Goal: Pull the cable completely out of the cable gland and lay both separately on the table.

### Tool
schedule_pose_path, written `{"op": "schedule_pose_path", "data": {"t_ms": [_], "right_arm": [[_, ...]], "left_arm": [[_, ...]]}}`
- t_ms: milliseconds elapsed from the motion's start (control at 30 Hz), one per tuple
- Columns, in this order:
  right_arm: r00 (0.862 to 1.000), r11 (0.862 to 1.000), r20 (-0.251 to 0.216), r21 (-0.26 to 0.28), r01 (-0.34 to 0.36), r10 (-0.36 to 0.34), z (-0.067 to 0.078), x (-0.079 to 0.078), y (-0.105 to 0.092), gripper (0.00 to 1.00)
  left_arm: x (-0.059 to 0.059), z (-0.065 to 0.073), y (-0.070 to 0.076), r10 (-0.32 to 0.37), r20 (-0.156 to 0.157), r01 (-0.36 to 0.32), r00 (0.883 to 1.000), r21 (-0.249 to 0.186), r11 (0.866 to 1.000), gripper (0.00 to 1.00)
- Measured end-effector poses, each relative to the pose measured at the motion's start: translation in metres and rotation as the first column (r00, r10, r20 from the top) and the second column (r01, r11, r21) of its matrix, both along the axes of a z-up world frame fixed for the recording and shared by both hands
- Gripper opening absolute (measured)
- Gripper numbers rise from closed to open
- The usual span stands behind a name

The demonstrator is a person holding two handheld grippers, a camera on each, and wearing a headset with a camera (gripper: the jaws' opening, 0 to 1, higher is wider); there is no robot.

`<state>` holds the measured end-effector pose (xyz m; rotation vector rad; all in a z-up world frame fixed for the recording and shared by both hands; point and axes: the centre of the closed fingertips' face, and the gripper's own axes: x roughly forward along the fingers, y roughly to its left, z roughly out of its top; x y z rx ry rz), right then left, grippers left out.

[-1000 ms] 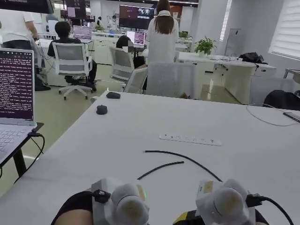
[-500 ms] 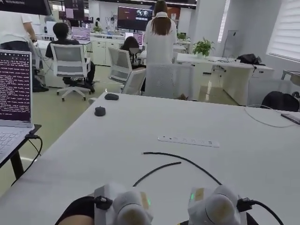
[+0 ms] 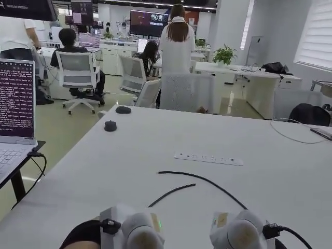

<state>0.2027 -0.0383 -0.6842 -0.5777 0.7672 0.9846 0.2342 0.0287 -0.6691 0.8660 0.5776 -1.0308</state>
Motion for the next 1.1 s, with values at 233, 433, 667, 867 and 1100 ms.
{"op": "schedule_pose_path", "data": {"t_ms": [233,433,667,867,1100], "right_arm": [[0.998,0.988,-0.012,-0.144,0.052,-0.054,-0.016,0.002,-0.029,0.03],[0.99,0.955,-0.028,-0.268,0.123,-0.136,-0.027,0.001,-0.058,0.04],[0.994,0.952,-0.028,-0.293,0.093,-0.106,-0.029,-0.002,-0.057,0.14],[0.999,0.999,-0.027,-0.03,0.045,-0.046,-0.006,0.001,-0.007,0.22],[1.0,0.997,-0.011,0.069,-0.016,0.017,0.008,-0.004,0.015,0.2]], "left_arm": [[0.001,-0.002,0.003,0.01,0.0,-0.01,1.0,0.016,1.0,0.14],[0.001,-0.002,0.004,0.015,-0.005,-0.015,1.0,0.013,1.0,0.14],[0.001,0.003,0.001,0.002,0.017,-0.002,1.0,0.002,1.0,0.14],[-0.003,0.001,-0.002,-0.018,0.011,0.018,1.0,0.006,1.0,0.14],[-0.009,0.003,-0.01,-0.058,0.01,0.058,0.998,-0.012,0.998,0.14]]}}
